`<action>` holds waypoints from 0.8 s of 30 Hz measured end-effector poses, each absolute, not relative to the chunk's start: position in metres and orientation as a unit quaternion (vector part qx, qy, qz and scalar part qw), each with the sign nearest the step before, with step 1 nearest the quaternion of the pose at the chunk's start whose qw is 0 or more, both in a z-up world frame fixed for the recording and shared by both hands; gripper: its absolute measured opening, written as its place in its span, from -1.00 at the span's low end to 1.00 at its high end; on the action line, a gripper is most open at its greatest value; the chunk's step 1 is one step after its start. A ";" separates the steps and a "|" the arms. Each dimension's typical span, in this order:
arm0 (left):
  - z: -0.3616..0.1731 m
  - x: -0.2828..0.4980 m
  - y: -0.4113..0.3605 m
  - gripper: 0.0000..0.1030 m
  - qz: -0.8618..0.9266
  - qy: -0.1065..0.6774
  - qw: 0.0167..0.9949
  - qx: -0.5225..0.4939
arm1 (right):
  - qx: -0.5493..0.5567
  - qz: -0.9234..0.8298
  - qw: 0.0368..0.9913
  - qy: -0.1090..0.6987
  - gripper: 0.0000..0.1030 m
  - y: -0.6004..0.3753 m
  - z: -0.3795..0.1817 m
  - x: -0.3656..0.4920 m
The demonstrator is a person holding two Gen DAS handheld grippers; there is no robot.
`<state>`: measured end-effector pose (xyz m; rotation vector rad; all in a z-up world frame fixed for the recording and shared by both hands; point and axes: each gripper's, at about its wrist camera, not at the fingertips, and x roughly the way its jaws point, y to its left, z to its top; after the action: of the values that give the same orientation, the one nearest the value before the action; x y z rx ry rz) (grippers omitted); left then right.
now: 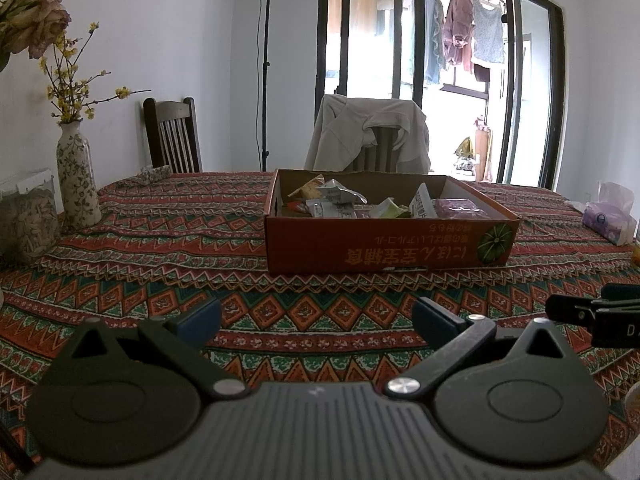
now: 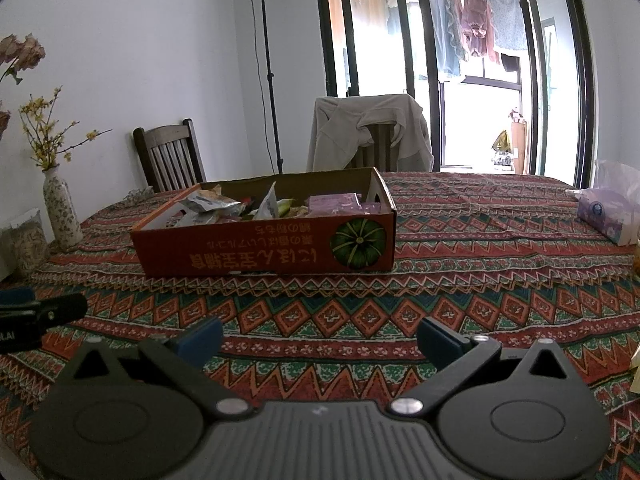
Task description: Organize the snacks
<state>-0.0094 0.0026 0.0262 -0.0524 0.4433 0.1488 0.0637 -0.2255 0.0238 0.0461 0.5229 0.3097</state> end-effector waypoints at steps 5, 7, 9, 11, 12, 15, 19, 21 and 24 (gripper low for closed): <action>0.026 -0.009 0.002 1.00 0.074 0.220 0.972 -0.026 | 0.022 0.152 0.954 0.257 1.00 -0.226 0.023 0.063; 0.026 -0.010 0.002 1.00 0.074 0.219 0.972 -0.026 | 0.022 0.152 0.954 0.258 1.00 -0.225 0.023 0.063; 0.026 -0.010 0.002 1.00 0.074 0.219 0.972 -0.025 | 0.022 0.152 0.954 0.258 1.00 -0.225 0.023 0.063; 0.026 -0.010 0.003 1.00 0.074 0.219 0.972 -0.026 | 0.022 0.152 0.954 0.258 1.00 -0.225 0.023 0.063; 0.026 -0.010 0.003 1.00 0.074 0.219 0.972 -0.026 | 0.022 0.152 0.954 0.258 1.00 -0.225 0.024 0.063; 0.026 -0.010 0.003 1.00 0.074 0.219 0.973 -0.026 | 0.022 0.152 0.954 0.258 1.00 -0.225 0.024 0.063; 0.026 -0.010 0.003 1.00 0.074 0.219 0.972 -0.025 | 0.022 0.152 0.954 0.258 1.00 -0.225 0.024 0.063; 0.026 -0.010 0.003 1.00 0.073 0.220 0.972 -0.026 | 0.022 0.152 0.954 0.259 1.00 -0.225 0.022 0.063; 0.026 -0.010 0.003 1.00 0.072 0.218 0.973 -0.027 | 0.021 0.153 0.953 0.259 1.00 -0.226 0.020 0.063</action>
<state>-0.0100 0.0032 0.0260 -0.0553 0.4401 0.1451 0.0627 -0.2262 0.0198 0.0427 0.5264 0.3104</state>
